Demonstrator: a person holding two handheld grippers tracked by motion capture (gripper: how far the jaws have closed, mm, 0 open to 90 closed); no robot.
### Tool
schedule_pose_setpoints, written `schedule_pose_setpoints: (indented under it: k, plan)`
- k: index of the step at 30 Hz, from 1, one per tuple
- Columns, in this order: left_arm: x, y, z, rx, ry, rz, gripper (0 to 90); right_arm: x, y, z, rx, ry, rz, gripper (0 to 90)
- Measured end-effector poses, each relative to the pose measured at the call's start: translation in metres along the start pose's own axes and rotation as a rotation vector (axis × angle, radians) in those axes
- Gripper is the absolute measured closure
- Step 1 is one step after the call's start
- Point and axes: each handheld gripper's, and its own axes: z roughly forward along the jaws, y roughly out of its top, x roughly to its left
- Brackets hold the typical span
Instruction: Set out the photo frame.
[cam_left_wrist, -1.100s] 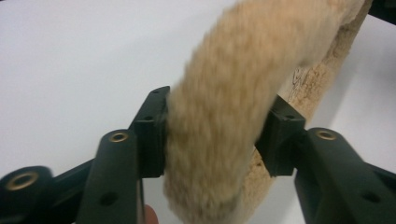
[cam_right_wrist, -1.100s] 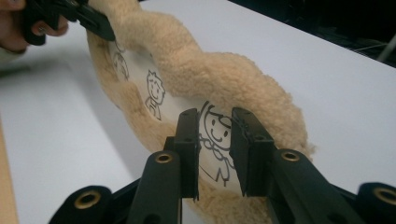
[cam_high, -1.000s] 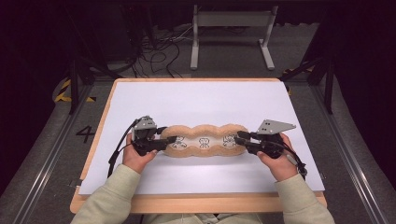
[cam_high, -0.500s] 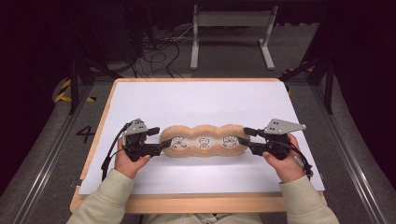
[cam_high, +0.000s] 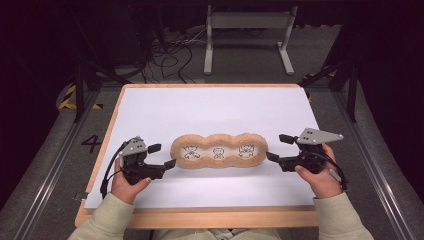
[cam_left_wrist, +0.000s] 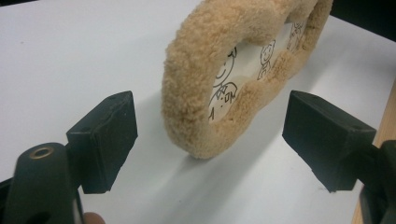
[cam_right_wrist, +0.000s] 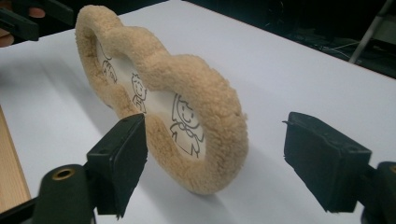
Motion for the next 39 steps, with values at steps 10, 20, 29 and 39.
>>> schedule_pose_setpoints:
  k: [10,20,29,39]
  plan:
    - [0.017,-0.022,-0.014,-0.023,0.073,-0.030,13.3,-0.016,-0.018,-0.011,0.017,-0.031,0.046,17.8]
    - [0.035,-0.035,-0.005,-0.001,0.110,-0.057,12.2,-0.036,-0.048,-0.004,0.042,-0.038,0.093,12.7]
    - [0.046,-0.039,0.008,0.067,0.080,-0.097,14.6,-0.050,-0.074,0.006,0.105,-0.067,0.188,12.8]
    - [0.044,-0.037,0.013,0.098,0.125,-0.078,14.1,-0.052,-0.079,0.011,0.146,-0.122,0.185,13.3]
